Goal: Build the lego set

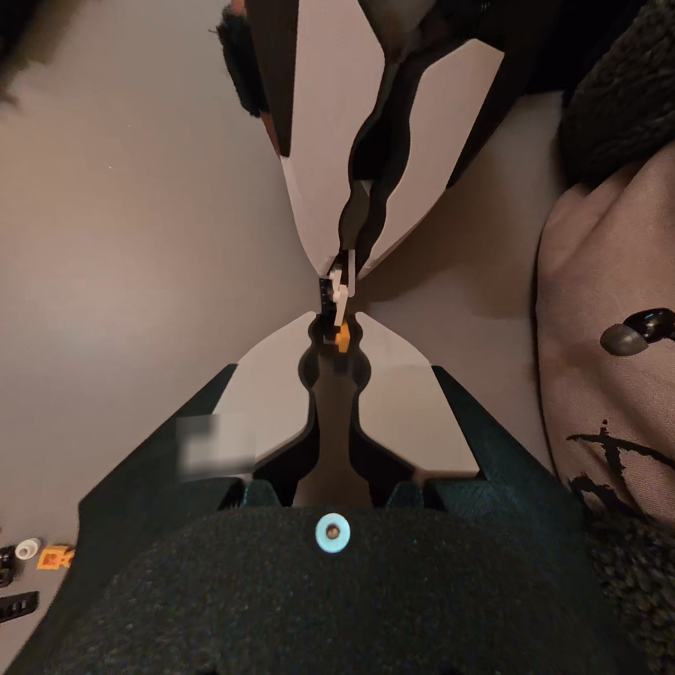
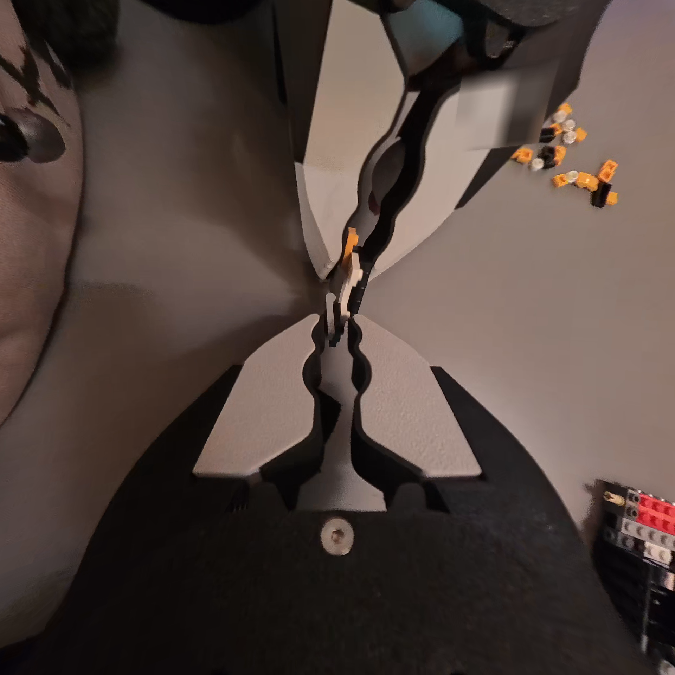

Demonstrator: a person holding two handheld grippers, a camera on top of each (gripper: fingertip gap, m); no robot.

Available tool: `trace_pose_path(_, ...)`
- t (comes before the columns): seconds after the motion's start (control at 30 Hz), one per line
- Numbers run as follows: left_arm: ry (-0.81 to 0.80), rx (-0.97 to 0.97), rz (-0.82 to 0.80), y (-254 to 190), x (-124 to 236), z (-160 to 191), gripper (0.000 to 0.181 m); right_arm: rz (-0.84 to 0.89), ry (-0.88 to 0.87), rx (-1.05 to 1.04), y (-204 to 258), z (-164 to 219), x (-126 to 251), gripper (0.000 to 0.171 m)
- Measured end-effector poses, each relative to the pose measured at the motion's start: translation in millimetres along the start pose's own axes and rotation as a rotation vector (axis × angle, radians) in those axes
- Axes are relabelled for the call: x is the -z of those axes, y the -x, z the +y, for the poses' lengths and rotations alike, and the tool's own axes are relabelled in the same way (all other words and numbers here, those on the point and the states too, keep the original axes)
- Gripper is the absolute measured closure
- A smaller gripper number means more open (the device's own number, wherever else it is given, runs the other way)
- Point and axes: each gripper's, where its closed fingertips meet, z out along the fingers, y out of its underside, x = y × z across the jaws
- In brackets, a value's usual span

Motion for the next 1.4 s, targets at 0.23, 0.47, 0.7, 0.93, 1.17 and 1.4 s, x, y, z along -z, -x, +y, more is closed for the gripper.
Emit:
trace_pose_path(0.23, 0.041, 0.039, 0.027, -3.2, -3.5, 6.6, 0.168, 0.001, 0.073, 0.034, 3.7, 1.7, -5.4, 0.159)
trace_pose_path(0.47, -0.227, 0.334, 0.273, 9.9, 13.8, -8.1, 0.169, -0.010, -0.167, -0.162, -19.8, -2.2, 17.7, 0.156)
trace_pose_path(0.7, -0.399, 0.539, 0.480, 13.7, 27.4, -22.4, 0.169, 0.130, -0.204, -0.101, -35.0, -10.9, 25.0, 0.167)
trace_pose_path(0.93, -0.428, 0.604, 0.540, 14.9, 27.2, -24.4, 0.169, 0.145, -0.172, -0.091, -35.3, -10.6, 26.5, 0.158)
trace_pose_path(1.17, -0.440, 0.620, 0.533, 17.6, 26.0, -25.1, 0.169, 0.177, -0.179, -0.129, -41.7, -13.5, 29.2, 0.153)
trace_pose_path(1.4, -0.413, 0.627, 0.534, 15.1, 20.1, -23.0, 0.169, 0.182, -0.113, -0.078, -41.0, -9.9, 25.5, 0.161)
